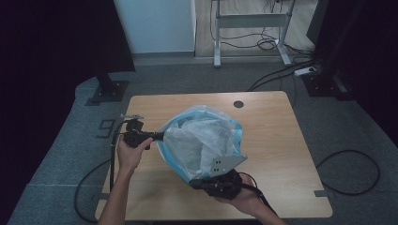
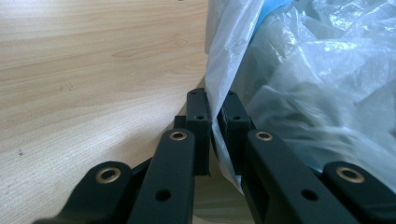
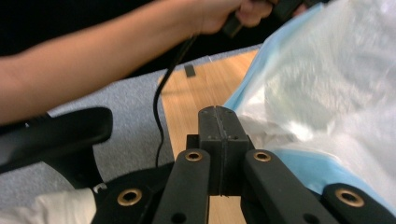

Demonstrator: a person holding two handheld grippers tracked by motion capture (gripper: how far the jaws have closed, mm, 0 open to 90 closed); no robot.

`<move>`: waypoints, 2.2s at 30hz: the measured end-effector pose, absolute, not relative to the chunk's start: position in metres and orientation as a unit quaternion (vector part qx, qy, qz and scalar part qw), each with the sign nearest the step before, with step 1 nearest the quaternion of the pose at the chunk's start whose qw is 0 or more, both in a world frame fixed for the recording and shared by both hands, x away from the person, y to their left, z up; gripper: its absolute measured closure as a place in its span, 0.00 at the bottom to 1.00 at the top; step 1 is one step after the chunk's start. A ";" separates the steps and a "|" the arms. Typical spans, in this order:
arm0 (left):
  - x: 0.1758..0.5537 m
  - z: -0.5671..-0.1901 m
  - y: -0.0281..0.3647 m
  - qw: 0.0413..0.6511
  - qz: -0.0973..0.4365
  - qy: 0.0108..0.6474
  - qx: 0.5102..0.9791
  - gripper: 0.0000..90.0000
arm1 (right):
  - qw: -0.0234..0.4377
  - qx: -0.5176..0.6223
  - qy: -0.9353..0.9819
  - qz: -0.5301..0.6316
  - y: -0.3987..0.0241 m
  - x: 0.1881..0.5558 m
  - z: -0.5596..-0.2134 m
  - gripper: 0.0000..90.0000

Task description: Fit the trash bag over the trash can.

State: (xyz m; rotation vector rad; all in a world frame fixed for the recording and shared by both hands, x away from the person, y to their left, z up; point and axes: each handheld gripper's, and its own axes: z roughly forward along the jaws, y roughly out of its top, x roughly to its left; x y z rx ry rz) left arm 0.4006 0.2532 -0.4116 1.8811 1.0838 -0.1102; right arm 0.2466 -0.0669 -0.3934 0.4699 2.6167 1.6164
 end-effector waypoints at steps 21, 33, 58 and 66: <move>0.403 -0.419 0.249 0.464 -0.052 0.440 0.767 0.95 | 0.130 0.204 0.770 0.591 -0.134 0.206 -0.401 0.61; 0.403 -0.418 0.248 0.463 -0.052 0.441 0.768 0.95 | 0.111 0.324 0.739 0.580 -0.171 0.243 -0.403 0.57; 0.408 -0.427 0.248 0.454 -0.054 0.443 0.771 0.98 | 0.092 0.430 0.708 0.552 -0.199 0.296 -0.456 0.55; 0.409 -0.427 0.249 0.458 -0.053 0.442 0.770 0.97 | 0.158 0.384 0.710 0.569 -0.202 0.341 -0.395 0.47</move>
